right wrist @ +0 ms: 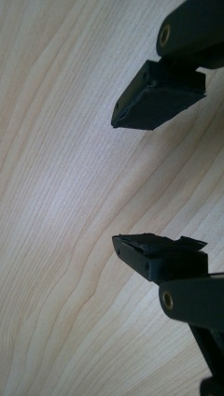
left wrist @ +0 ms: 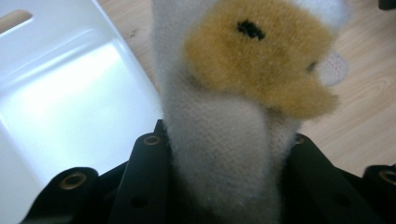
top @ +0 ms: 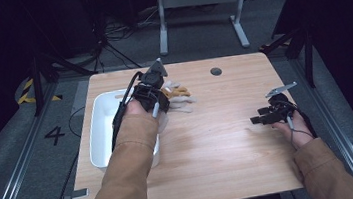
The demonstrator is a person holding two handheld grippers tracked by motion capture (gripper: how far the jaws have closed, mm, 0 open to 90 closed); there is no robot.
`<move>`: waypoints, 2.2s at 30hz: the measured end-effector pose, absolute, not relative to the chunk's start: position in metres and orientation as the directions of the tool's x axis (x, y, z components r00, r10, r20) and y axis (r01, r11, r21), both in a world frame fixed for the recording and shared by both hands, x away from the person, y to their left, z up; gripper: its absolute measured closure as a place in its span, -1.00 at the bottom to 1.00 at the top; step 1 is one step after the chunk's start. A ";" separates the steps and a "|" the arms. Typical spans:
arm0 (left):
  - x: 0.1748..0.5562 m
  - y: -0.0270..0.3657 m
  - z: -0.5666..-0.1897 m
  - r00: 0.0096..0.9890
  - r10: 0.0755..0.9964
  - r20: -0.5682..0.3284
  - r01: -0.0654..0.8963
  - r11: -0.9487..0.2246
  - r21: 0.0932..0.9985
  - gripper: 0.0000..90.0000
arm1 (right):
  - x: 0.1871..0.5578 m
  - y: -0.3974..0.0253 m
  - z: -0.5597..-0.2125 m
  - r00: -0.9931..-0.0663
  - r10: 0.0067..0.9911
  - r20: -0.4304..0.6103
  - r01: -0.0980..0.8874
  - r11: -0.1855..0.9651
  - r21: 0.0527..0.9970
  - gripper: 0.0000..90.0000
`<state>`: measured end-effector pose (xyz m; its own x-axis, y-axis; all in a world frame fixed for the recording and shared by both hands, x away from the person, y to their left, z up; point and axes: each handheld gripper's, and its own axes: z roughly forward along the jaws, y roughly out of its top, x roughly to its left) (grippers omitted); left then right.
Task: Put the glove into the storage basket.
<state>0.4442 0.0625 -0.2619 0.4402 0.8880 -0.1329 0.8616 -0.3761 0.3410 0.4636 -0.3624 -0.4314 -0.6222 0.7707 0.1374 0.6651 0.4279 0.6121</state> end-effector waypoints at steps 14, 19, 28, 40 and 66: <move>0.438 0.090 -0.258 0.281 0.947 -0.158 0.908 -0.209 0.364 0.52 | 0.459 -0.361 -0.425 -0.634 0.760 0.140 0.650 0.426 0.630 -0.18; 0.437 0.099 -0.260 0.245 0.958 -0.150 0.917 -0.179 0.356 0.52 | 0.457 -0.360 -0.422 -0.639 0.758 0.131 0.643 0.432 0.632 -0.18; 0.440 0.108 -0.264 0.098 0.981 -0.170 0.944 -0.038 0.327 0.52 | 0.455 -0.361 -0.422 -0.638 0.757 0.138 0.645 0.428 0.633 -0.18; 0.445 0.125 -0.270 -0.011 0.982 -0.188 0.940 0.074 0.334 0.52 | 0.457 -0.361 -0.424 -0.641 0.755 0.138 0.647 0.434 0.627 -0.18; 0.455 0.159 -0.312 -0.170 0.964 -0.204 0.929 0.226 0.294 0.52 | 0.457 -0.360 -0.426 -0.646 0.751 0.137 0.643 0.439 0.628 -0.18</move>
<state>0.4547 0.1594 -0.3116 -0.1699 0.9641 -0.2043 0.9287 0.2260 0.2940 0.4570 -0.3596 -0.4256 -0.6457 0.7513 0.1367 0.6432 0.4387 0.6275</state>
